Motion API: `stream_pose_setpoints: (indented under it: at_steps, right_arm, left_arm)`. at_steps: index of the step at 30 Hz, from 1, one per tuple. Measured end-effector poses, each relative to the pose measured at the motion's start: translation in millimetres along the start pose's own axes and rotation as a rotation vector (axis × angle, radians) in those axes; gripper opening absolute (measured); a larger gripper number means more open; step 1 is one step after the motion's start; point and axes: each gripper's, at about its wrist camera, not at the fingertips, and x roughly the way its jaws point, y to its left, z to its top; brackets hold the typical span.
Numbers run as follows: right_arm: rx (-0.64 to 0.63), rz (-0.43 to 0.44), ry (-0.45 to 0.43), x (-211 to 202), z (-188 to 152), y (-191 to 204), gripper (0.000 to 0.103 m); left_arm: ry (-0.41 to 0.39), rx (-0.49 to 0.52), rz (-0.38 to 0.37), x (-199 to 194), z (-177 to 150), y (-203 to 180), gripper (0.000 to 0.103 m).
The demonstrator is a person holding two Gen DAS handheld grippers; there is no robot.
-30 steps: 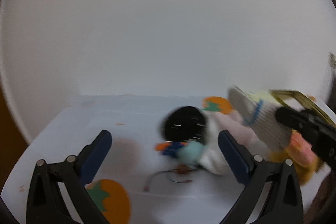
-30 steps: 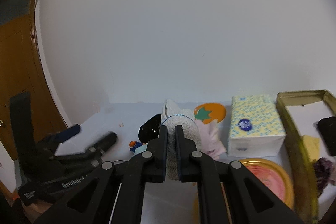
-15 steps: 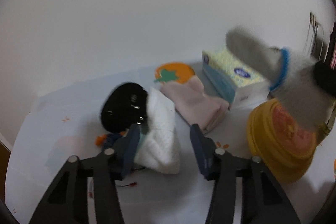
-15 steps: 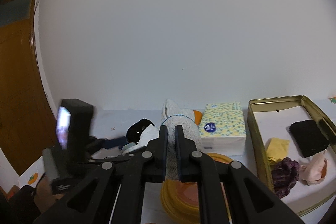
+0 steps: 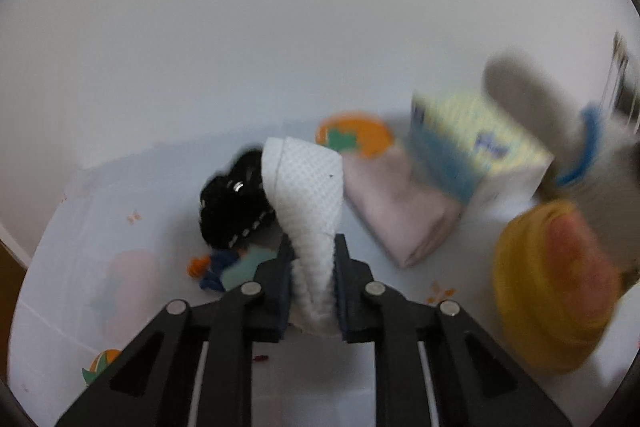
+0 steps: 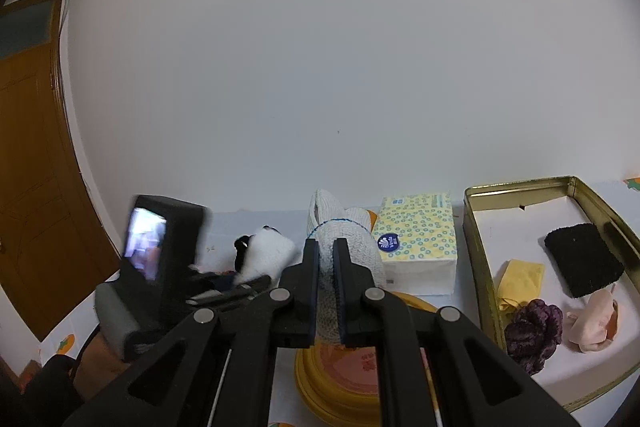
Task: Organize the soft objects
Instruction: 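Grasp the white waffle towel with the left tool, then carry the waffle towel into the tray and open the left tool while the right tool drops the glove there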
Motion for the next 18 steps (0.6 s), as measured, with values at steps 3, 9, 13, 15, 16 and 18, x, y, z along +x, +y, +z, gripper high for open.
stream_pose_setpoints:
  at_steps: [3, 9, 13, 15, 16, 18]
  right_arm:
    - [-0.023, -0.007, -0.026, -4.9, 0.8, 3.3, 0.008]
    - [-0.039, -0.002, -0.039, -10.5, 2.0, 5.2, 0.008]
    - [-0.040, -0.003, -0.037, -11.5, 1.7, 1.0, 0.008]
    - [-0.038, -0.002, -0.038, -14.1, 2.1, -2.0, 0.008]
    - [-0.037, -0.001, -0.038, -15.1, 2.3, -3.7, 0.008]
    - [-0.033, -0.002, -0.040, -17.6, 2.7, -8.5, 0.008]
  left_arm:
    - [-0.099, -0.120, -0.010, -20.8, -4.5, 13.9, 0.016]
    - [-0.161, -0.186, 0.022, -36.7, -10.8, 12.7, 0.016]
    - [-0.194, -0.193, 0.015, -38.2, -12.4, 2.8, 0.016]
    - [-0.213, -0.193, 0.008, -48.8, -14.7, 0.0, 0.016]
    - [-0.217, -0.194, 0.009, -47.7, -12.0, -3.2, 0.016]
    - [-0.226, -0.198, 0.013, -51.0, -13.8, -10.0, 0.016]
